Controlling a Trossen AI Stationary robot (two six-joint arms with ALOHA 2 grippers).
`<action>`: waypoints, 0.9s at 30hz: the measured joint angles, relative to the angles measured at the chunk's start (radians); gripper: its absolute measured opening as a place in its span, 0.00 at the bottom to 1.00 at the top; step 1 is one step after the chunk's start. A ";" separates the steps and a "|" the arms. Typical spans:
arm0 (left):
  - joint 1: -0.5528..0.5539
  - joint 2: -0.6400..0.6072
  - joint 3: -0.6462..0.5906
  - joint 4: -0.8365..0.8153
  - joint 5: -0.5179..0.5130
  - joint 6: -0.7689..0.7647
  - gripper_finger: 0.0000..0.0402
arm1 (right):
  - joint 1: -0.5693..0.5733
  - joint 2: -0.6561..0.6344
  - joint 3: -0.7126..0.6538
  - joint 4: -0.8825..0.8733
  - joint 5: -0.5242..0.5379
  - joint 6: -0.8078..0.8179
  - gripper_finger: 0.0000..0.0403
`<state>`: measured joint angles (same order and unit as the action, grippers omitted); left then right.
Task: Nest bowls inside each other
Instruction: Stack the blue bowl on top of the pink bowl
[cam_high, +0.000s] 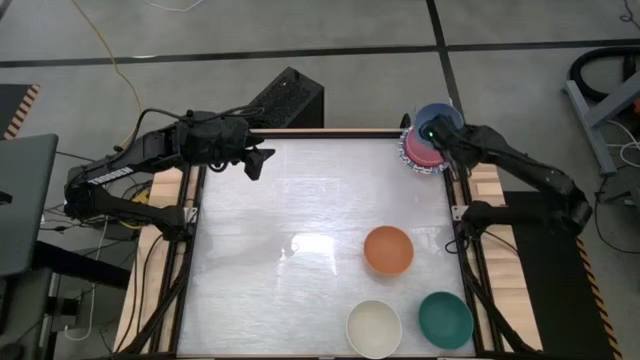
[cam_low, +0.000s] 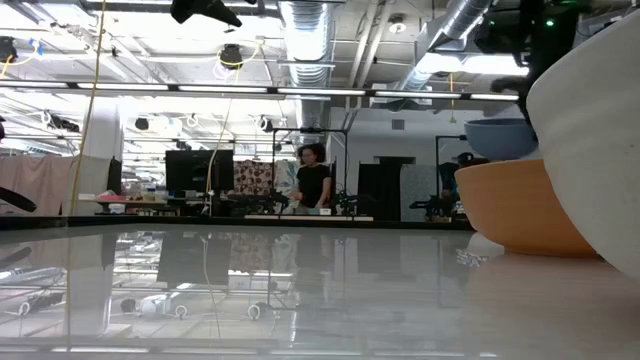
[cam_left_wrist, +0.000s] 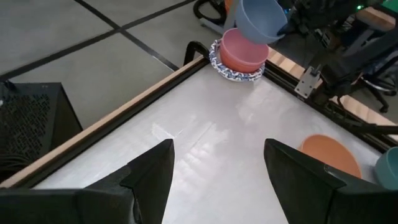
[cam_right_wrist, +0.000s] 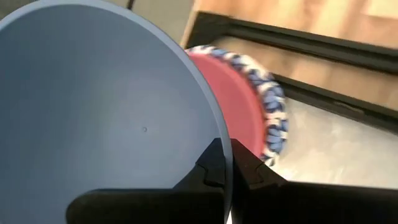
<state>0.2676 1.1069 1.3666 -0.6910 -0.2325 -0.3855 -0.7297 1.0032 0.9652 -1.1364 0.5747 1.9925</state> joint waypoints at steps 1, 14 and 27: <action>0.000 0.000 0.000 0.000 0.000 0.009 0.59 | 0.004 -0.012 -0.018 -0.005 0.001 0.041 0.03; 0.000 0.000 0.000 0.000 -0.009 0.028 0.59 | -0.030 0.010 -0.135 0.132 -0.047 0.131 0.03; 0.000 0.000 0.000 0.000 -0.010 0.026 0.59 | -0.039 0.130 -0.135 0.117 -0.088 0.232 0.03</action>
<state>0.2680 1.1069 1.3666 -0.6910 -0.2424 -0.3599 -0.7685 1.1336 0.8307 -1.0189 0.4870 2.2250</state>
